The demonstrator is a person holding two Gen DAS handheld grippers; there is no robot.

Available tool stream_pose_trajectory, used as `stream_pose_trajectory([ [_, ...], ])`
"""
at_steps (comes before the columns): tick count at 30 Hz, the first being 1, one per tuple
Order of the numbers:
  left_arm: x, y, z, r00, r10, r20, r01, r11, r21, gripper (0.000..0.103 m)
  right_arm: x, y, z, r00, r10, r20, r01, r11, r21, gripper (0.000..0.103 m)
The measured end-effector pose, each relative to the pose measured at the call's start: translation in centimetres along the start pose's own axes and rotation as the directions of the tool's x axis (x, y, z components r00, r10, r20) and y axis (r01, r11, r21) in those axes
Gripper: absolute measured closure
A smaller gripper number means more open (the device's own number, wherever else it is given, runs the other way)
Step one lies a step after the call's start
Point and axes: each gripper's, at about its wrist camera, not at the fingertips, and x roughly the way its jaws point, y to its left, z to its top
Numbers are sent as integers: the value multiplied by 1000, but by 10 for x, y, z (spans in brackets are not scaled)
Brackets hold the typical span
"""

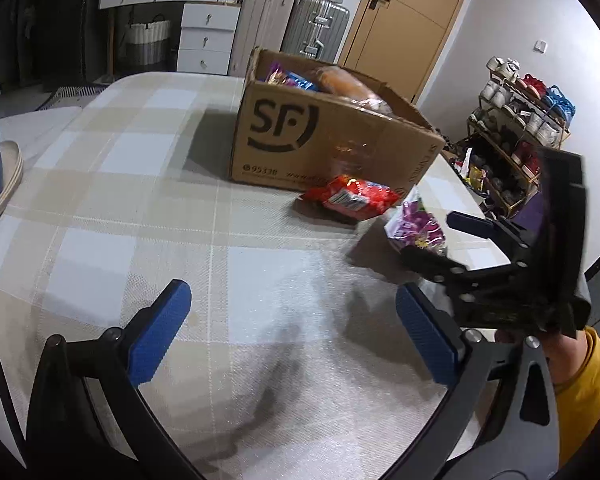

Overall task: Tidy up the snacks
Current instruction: 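Grasp the purple grape candy bag with the right gripper while the left grasps the red wafer pack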

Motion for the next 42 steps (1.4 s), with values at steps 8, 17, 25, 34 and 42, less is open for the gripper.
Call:
stream_pose_trajectory([
  [8,15,7,-3,1000,12,-23,-12,1000,-10,1,24,-15,-3,996,89,-25,-87,992,91,30],
  [17,23,5,-1,999,32,-35,-32,999,-10,1,1,-42,-27,949,286,133,-314,903,293,33],
  [25,38,-8,24,999,42,-34,-42,999,10,1,-31,-82,-62,845,366,389,-512,761,398,32],
  [34,85,-57,44,997,49,-53,-46,997,60,1,-34,-88,-70,810,371,453,-561,716,416,32],
  [42,122,-77,62,990,130,-57,-127,990,59,1,-41,-87,-79,803,374,463,-570,708,417,32],
])
